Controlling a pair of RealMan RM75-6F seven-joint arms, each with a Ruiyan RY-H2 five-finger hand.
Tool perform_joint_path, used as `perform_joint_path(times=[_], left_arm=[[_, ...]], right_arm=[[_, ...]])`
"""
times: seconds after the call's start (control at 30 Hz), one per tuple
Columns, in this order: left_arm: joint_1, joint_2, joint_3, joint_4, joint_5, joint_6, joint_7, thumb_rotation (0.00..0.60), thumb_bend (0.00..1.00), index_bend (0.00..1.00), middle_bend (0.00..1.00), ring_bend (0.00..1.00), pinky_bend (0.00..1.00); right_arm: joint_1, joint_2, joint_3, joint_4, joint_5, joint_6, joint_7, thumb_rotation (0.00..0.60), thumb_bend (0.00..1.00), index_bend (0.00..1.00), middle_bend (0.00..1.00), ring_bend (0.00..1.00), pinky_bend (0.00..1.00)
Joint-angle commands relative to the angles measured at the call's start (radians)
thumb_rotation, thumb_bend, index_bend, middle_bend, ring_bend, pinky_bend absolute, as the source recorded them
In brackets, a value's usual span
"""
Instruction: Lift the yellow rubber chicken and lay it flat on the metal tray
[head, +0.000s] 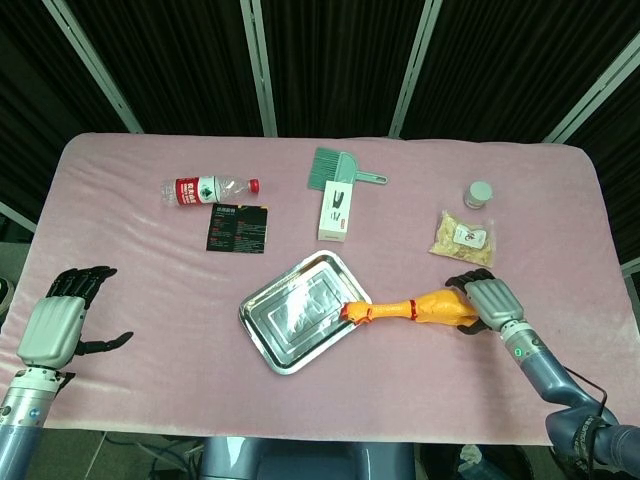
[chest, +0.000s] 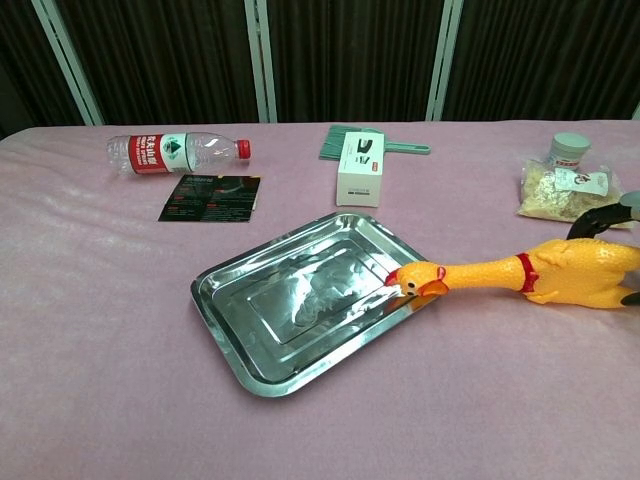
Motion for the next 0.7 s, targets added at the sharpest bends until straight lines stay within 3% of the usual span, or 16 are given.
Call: perform_joint_path(times=[0.03, 0.07, 0.23, 0.33, 0.47, 0.7], left_arm=[[0.000, 0.000, 0.000, 0.001, -0.001, 0.000, -0.001, 0.600, 0.08, 0.15, 0.14, 0.11, 0.10], [0.000, -0.001, -0.001, 0.001, -0.002, 0.002, -0.001, 0.600, 0.08, 0.15, 0.14, 0.11, 0.10], [0.000, -0.003, 0.001, 0.002, -0.002, 0.003, -0.002, 0.600, 0.08, 0.15, 0.13, 0.11, 0.10], [-0.002, 0.000, 0.001, 0.002, 0.000, 0.001, -0.004, 0.600, 0.08, 0.15, 0.13, 0.11, 0.10], [-0.019, 0.020, 0.005, 0.000, 0.016, -0.033, -0.037, 0.600, 0.08, 0.15, 0.14, 0.11, 0.10], [-0.143, 0.105, -0.022, -0.045, 0.086, -0.212, -0.202, 0.600, 0.08, 0.16, 0.16, 0.11, 0.11]], right_arm=[[0.000, 0.000, -0.001, 0.001, 0.001, 0.001, 0.002, 0.600, 0.21, 0.33, 0.30, 0.21, 0.16], [-0.001, 0.000, -0.001, 0.002, 0.001, 0.004, 0.003, 0.600, 0.21, 0.35, 0.31, 0.23, 0.18], [-0.003, -0.013, 0.004, 0.018, -0.010, 0.028, 0.029, 0.600, 0.27, 0.70, 0.54, 0.48, 0.47], [0.000, -0.023, 0.005, 0.039, -0.021, 0.038, 0.047, 0.600, 0.31, 0.84, 0.64, 0.59, 0.60], [-0.002, -0.007, 0.009, 0.031, -0.046, 0.056, 0.112, 0.600, 0.32, 0.92, 0.71, 0.66, 0.65], [-0.016, 0.108, 0.002, -0.090, -0.127, 0.116, 0.245, 0.600, 0.32, 0.98, 0.75, 0.71, 0.68]])
